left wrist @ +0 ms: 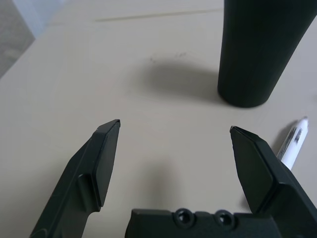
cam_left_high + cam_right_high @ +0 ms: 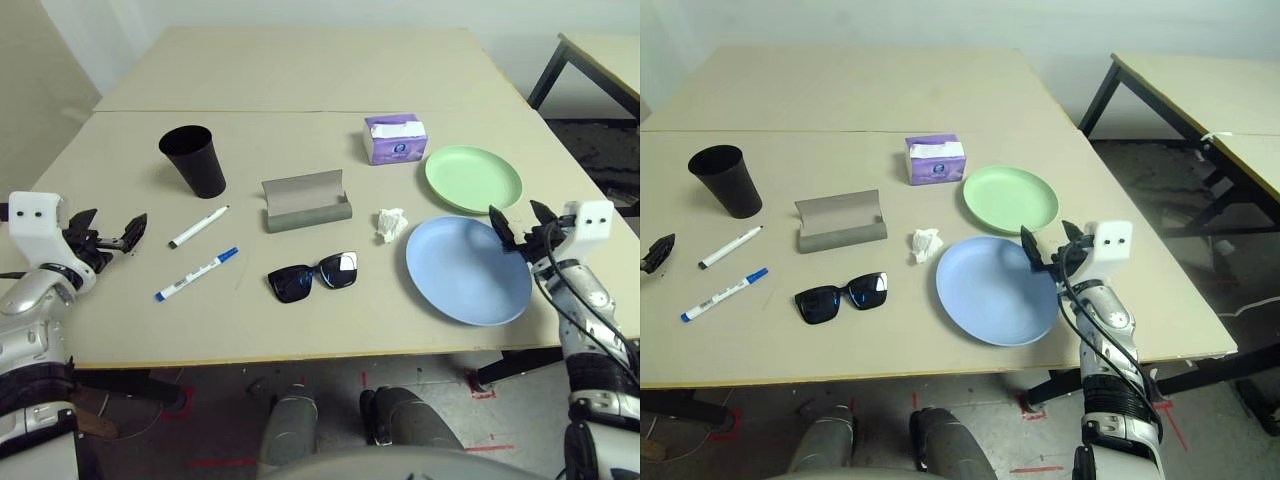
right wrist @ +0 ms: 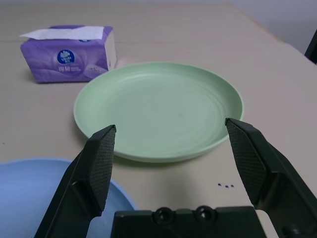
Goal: Organize and tidy the items on the table.
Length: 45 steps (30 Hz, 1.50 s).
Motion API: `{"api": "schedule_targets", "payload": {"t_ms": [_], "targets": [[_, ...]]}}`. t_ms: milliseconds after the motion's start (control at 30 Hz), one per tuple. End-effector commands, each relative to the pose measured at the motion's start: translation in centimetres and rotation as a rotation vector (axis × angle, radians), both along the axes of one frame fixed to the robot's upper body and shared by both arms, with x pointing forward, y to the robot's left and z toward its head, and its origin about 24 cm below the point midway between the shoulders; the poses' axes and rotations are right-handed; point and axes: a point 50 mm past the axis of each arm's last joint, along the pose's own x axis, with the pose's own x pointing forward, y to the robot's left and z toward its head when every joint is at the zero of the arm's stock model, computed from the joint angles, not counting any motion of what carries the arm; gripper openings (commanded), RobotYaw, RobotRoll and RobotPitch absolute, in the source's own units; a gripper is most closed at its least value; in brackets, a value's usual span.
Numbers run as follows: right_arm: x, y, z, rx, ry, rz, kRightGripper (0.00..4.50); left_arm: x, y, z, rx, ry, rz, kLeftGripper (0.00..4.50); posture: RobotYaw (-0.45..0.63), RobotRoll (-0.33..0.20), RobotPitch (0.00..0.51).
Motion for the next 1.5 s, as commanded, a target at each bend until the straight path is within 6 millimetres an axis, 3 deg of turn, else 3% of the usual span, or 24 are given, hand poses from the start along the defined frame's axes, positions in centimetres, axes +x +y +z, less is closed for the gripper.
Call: {"api": "schedule_targets", "payload": {"t_ms": [33,300,600,767,900,1067,1267,1500], "targets": [[-0.5,-0.7,-0.3,0.002,0.022,-0.024,4.47,0.8,-1.1,-0.6,0.001,0.017,-0.029,4.5,0.05,0.0,0.104],[-0.4,-2.0,-0.2,-0.01,0.04,-0.041,4.47,0.9,-1.3,0.1,0.012,0.007,-0.049,4.5,0.07,0.0,0.125],[-0.5,-4.0,1.3,-0.045,0.014,-0.091,4.47,0.5,-2.3,-0.8,-0.053,-0.007,-0.075,4.5,0.03,0.0,0.13],[-0.7,-4.1,0.7,-0.062,0.043,-0.073,4.47,0.4,-2.7,-1.5,-0.032,0.022,-0.128,4.5,0.03,0.0,0.133],[-0.9,-4.2,0.7,-0.062,0.042,-0.073,4.47,0.6,-3.4,-0.8,-0.058,-0.001,-0.258,4.5,0.02,0.0,0.132],[-1.4,-4.3,1.2,-0.069,0.045,-0.1,4.47,0.8,-5.3,-0.4,-0.047,0.046,-0.6,4.5,-0.02,0.0,0.133],[-2.8,-4.5,3.1,-0.115,0.098,-0.082,4.47,1.0,-7.1,-0.1,0.042,0.121,-0.905,4.5,-0.07,0.0,0.126],[-6.6,-4.9,6.6,-0.096,0.421,0.065,4.47,1.5,-8.4,-0.3,0.055,0.158,-1.111,4.5,-0.12,0.0,0.128]]}}
